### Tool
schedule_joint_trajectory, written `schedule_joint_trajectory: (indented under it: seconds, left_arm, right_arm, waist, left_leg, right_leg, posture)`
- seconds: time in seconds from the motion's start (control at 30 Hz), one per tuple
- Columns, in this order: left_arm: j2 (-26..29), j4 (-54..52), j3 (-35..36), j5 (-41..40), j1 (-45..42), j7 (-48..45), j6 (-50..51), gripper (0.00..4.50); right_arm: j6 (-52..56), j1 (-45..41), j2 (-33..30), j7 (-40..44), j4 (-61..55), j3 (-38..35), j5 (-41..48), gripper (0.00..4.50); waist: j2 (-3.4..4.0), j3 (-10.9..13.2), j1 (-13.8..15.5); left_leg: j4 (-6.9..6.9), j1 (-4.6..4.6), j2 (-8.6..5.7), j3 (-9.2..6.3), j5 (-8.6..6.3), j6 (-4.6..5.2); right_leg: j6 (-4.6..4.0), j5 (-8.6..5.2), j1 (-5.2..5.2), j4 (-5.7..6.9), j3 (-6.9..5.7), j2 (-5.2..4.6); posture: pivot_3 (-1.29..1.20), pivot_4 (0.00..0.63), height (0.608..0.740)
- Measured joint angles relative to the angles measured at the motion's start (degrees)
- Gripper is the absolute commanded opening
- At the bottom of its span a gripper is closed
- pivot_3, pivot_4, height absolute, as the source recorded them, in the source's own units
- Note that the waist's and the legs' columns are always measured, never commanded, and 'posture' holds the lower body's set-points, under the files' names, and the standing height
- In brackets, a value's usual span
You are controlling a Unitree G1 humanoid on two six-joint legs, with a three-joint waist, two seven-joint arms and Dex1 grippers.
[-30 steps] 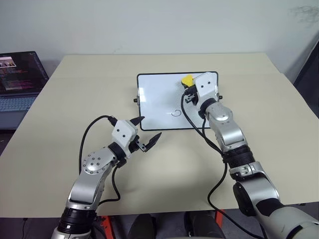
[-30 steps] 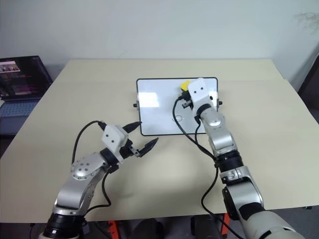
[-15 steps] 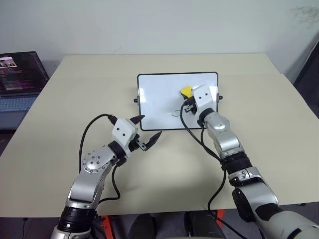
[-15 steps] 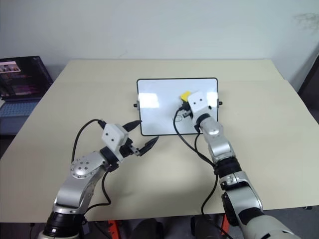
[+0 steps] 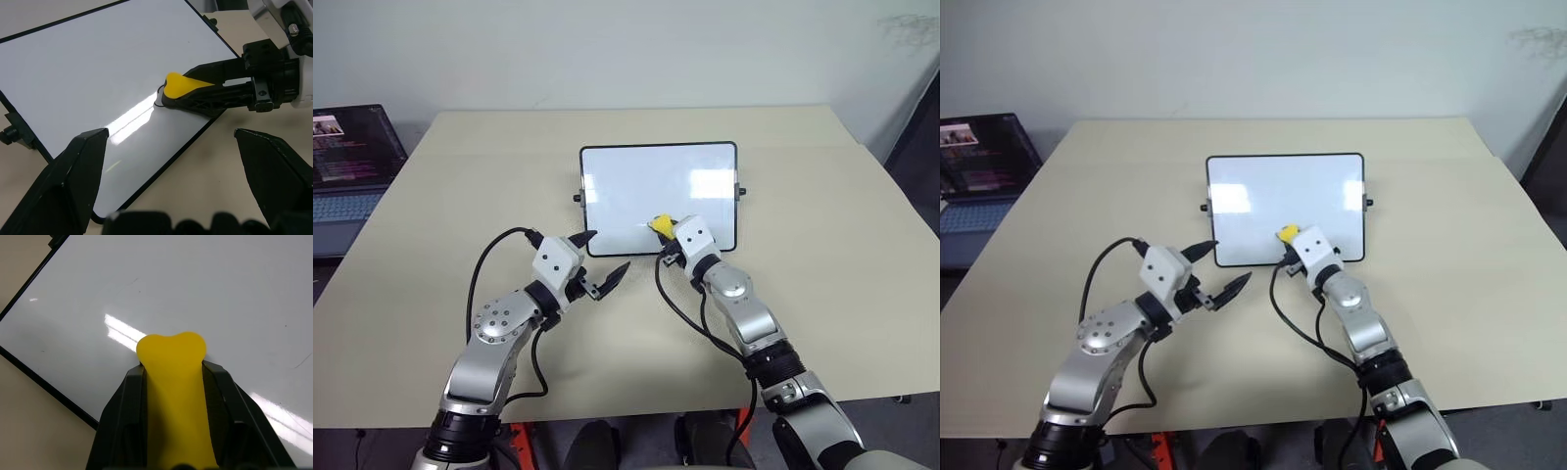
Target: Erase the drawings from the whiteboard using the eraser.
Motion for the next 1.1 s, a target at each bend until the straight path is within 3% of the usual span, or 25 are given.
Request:
schedule_joint_trajectory:
  seconds: [0.17, 0.47, 0.9, 1.1]
  left_arm:
    - [0.06, -0.14, 0.01, 0.00, 0.00, -0.01, 0.06, 4.50]
    - [-0.05, -0.28, 0.04, 0.01, 0.09, 0.15, 0.11, 4.50]
    - [-0.48, 0.26, -0.04, 0.01, -0.74, -0.03, -0.20, 4.50]
    - [-0.48, 0.28, -0.05, 0.01, -0.72, 0.02, -0.21, 4.50]
  right_arm:
    - [0.75, 0.28, -0.23, 1.62, -0.85, 0.69, 0.01, 1.24]
    - [4.57, 5.97, -6.52, 7.31, -9.08, 0.28, 0.79, 1.24]
    - [2.08, -7.24, -4.61, 2.20, -6.26, -6.99, 3.57, 1.24]
    - [-2.49, -7.98, -2.50, -0.66, 5.39, -6.25, 2.13, 1.24]
  waist:
    - [0.00, 0.00, -0.09]
    - [0.00, 0.01, 0.62]
    - [0.00, 0.02, 0.66]
    - [0.01, 0.02, 0.64]
  left_leg:
    - [-0.01, -0.03, 0.00, -0.01, 0.00, 0.00]
    - [-0.03, -0.08, 0.00, -0.03, -0.01, 0.00]
    - [-0.04, -0.11, 0.00, -0.02, -0.01, 0.00]
    - [-0.05, -0.11, 0.00, 0.01, -0.01, 0.00]
  right_leg:
    - [0.00, 0.00, 0.00, -0.04, -0.01, 0.00]
    - [0.01, 0.00, -0.02, -0.11, -0.03, 0.00]
    - [0.00, 0.00, -0.04, -0.13, -0.04, 0.00]
    - [0.00, 0.00, -0.05, -0.13, -0.01, -0.01]
  posture:
    - [0.00, 0.150, 0.740]
    - [0.00, 0.150, 0.740]
    - [0.00, 0.150, 0.740]
    - [0.00, 0.150, 0.740]
